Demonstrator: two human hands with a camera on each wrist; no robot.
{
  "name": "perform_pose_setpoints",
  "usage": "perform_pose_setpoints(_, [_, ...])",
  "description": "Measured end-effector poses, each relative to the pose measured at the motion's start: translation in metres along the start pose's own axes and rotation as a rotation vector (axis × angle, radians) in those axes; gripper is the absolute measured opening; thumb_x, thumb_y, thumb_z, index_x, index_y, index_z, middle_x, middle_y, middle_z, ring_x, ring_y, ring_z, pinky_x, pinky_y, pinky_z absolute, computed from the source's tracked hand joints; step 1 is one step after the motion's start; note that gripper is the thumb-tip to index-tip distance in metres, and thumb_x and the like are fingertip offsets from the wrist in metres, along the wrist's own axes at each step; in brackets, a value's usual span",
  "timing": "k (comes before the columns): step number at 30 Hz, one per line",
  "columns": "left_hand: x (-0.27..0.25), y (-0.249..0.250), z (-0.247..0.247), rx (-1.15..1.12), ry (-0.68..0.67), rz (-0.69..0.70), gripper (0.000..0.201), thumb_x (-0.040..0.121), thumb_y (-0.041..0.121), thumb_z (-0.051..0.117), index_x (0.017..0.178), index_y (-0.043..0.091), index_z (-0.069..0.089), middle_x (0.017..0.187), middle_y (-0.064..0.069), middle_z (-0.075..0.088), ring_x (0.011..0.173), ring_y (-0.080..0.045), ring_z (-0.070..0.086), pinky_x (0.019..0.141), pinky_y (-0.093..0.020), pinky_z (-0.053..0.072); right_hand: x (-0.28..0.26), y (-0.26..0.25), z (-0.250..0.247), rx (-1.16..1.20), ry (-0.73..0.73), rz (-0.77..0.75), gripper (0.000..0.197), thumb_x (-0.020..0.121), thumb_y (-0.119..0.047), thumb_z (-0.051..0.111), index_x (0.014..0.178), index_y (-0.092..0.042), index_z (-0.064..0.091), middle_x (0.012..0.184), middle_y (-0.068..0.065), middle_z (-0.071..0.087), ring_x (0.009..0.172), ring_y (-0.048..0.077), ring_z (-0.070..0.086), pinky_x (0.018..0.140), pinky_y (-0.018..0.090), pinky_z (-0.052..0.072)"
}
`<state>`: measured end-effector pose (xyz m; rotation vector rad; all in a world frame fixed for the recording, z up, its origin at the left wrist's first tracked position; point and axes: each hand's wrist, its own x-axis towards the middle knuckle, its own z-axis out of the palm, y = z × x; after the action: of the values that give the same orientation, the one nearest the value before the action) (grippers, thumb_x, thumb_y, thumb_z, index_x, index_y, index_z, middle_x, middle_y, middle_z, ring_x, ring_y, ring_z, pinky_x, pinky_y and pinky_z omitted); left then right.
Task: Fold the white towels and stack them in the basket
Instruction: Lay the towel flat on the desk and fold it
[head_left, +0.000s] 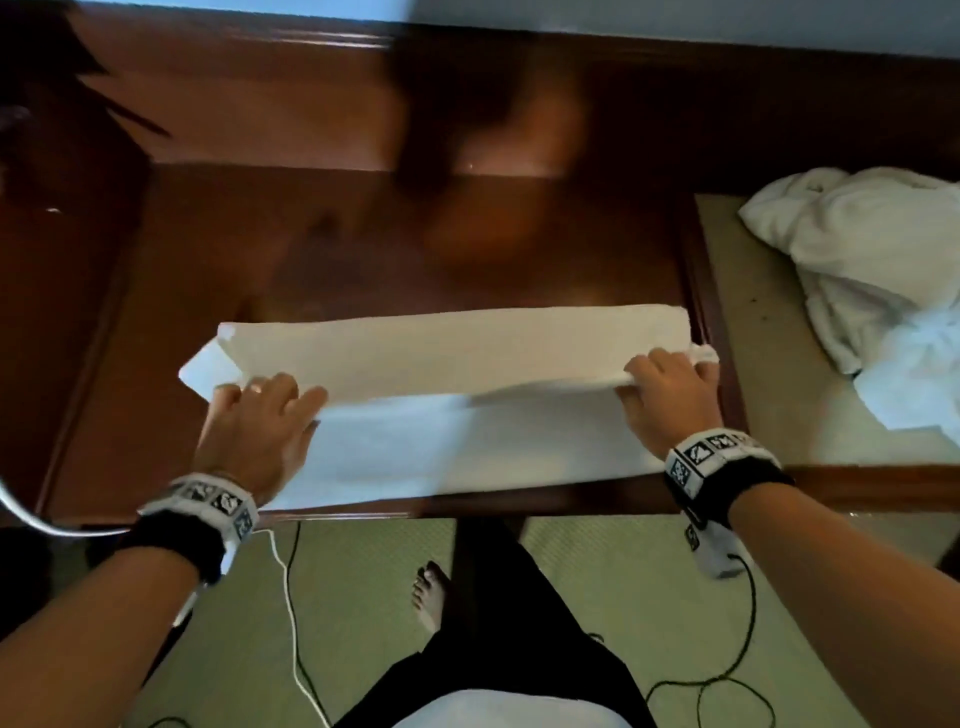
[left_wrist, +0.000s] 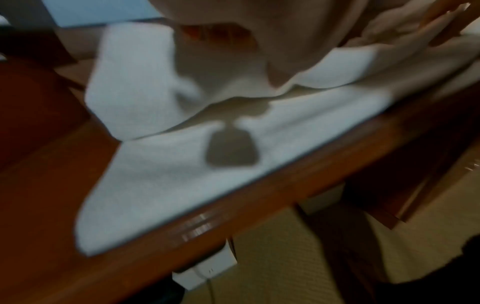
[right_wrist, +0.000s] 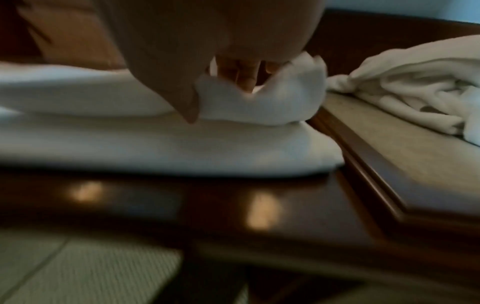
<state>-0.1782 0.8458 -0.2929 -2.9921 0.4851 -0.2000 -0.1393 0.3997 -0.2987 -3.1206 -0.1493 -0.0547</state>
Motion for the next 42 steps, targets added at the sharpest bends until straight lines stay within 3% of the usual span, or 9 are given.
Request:
perform_pose_setpoints(4, [-0.049, 0.029, 0.036, -0.027, -0.285, -0.007, 0.034, 0.07, 0.001, 0.078, 0.099, 0.014, 0.068, 0.076, -0.01, 0.058, 0.069, -0.033, 0.063, 0.07, -0.048, 0.042, -0.054, 0.002, 0.037, -0.13, -0.372, 0.018, 0.027, 0.074, -0.015, 0.068, 0.1, -0.018, 0.064, 0.099, 0.005, 0.062, 0.097, 0.032, 0.055, 0.087, 0.045, 0.029])
perform_pose_setpoints(7, [-0.054, 0.04, 0.046, -0.042, -0.33, -0.06, 0.041, 0.068, 0.011, 0.082, 0.106, 0.013, 0.067, 0.083, -0.013, 0.058, 0.075, -0.035, 0.063, 0.073, -0.048, 0.039, -0.07, 0.006, 0.044, -0.173, -0.308, 0.004, 0.029, 0.07, -0.012, 0.067, 0.098, -0.014, 0.065, 0.097, 0.011, 0.059, 0.09, 0.035, 0.053, 0.081, 0.048, 0.037])
perform_pose_setpoints(11, [-0.053, 0.048, 0.068, -0.095, -0.356, 0.015, 0.075, 0.071, 0.023, 0.083, 0.14, 0.012, 0.055, 0.131, -0.026, 0.052, 0.108, -0.049, 0.055, 0.082, -0.057, 0.049, -0.077, 0.015, 0.057, -0.068, -0.31, -0.037, 0.063, 0.07, -0.004, 0.063, 0.132, -0.013, 0.054, 0.137, 0.022, 0.048, 0.122, 0.045, 0.047, 0.094, 0.055, 0.045])
perform_pose_setpoints(16, [-0.018, 0.04, 0.071, -0.205, -0.371, 0.001, 0.058, 0.087, 0.015, 0.068, 0.143, 0.009, 0.053, 0.145, -0.032, 0.044, 0.12, -0.059, 0.051, 0.085, -0.067, 0.052, -0.037, 0.031, 0.063, 0.077, -0.407, -0.045, 0.074, 0.077, 0.007, 0.054, 0.147, -0.011, 0.041, 0.154, 0.023, 0.033, 0.138, 0.048, 0.032, 0.105, 0.058, 0.04])
perform_pose_setpoints(21, [-0.014, 0.034, 0.077, -0.334, -0.238, -0.072, 0.049, 0.096, 0.01, 0.055, 0.145, 0.014, 0.052, 0.151, -0.022, 0.045, 0.129, -0.052, 0.05, 0.1, -0.067, 0.044, -0.028, 0.054, 0.054, 0.17, -0.184, -0.026, 0.061, 0.081, 0.011, 0.056, 0.138, -0.009, 0.055, 0.143, 0.019, 0.052, 0.129, 0.044, 0.05, 0.1, 0.055, 0.046])
perform_pose_setpoints(29, [-0.04, 0.043, 0.092, -0.285, -0.287, -0.005, 0.054, 0.097, 0.023, 0.046, 0.151, 0.023, 0.043, 0.16, -0.013, 0.034, 0.14, -0.047, 0.038, 0.105, -0.069, 0.034, -0.046, 0.072, 0.073, 0.158, -0.268, 0.098, 0.065, 0.078, 0.012, 0.051, 0.139, -0.011, 0.053, 0.154, 0.021, 0.036, 0.142, 0.043, 0.031, 0.108, 0.056, 0.038])
perform_pose_setpoints(33, [-0.042, 0.034, 0.088, -0.319, -0.244, 0.017, 0.053, 0.094, 0.022, 0.039, 0.143, 0.008, 0.053, 0.15, -0.025, 0.045, 0.129, -0.049, 0.05, 0.102, -0.061, 0.045, -0.041, 0.072, 0.066, 0.105, -0.333, 0.189, 0.058, 0.078, 0.008, 0.053, 0.135, -0.005, 0.053, 0.152, 0.02, 0.039, 0.14, 0.039, 0.035, 0.106, 0.052, 0.042])
perform_pose_setpoints(39, [-0.065, -0.023, 0.08, -0.158, -0.344, -0.199, 0.051, 0.092, 0.008, 0.049, 0.143, 0.002, 0.049, 0.15, -0.023, 0.046, 0.133, -0.046, 0.046, 0.108, -0.062, 0.034, -0.031, -0.006, 0.08, 0.136, -0.181, -0.27, 0.051, 0.073, 0.004, 0.055, 0.123, -0.005, 0.062, 0.141, 0.022, 0.052, 0.125, 0.043, 0.052, 0.104, 0.055, 0.043])
perform_pose_setpoints(42, [-0.082, -0.041, 0.074, -0.117, -0.369, -0.148, 0.048, 0.09, -0.001, 0.051, 0.138, -0.004, 0.054, 0.144, -0.025, 0.052, 0.128, -0.046, 0.052, 0.107, -0.06, 0.035, -0.032, -0.015, 0.082, 0.315, -0.14, -0.186, 0.042, 0.076, 0.007, 0.06, 0.116, -0.004, 0.069, 0.135, 0.02, 0.059, 0.119, 0.044, 0.058, 0.1, 0.051, 0.049])
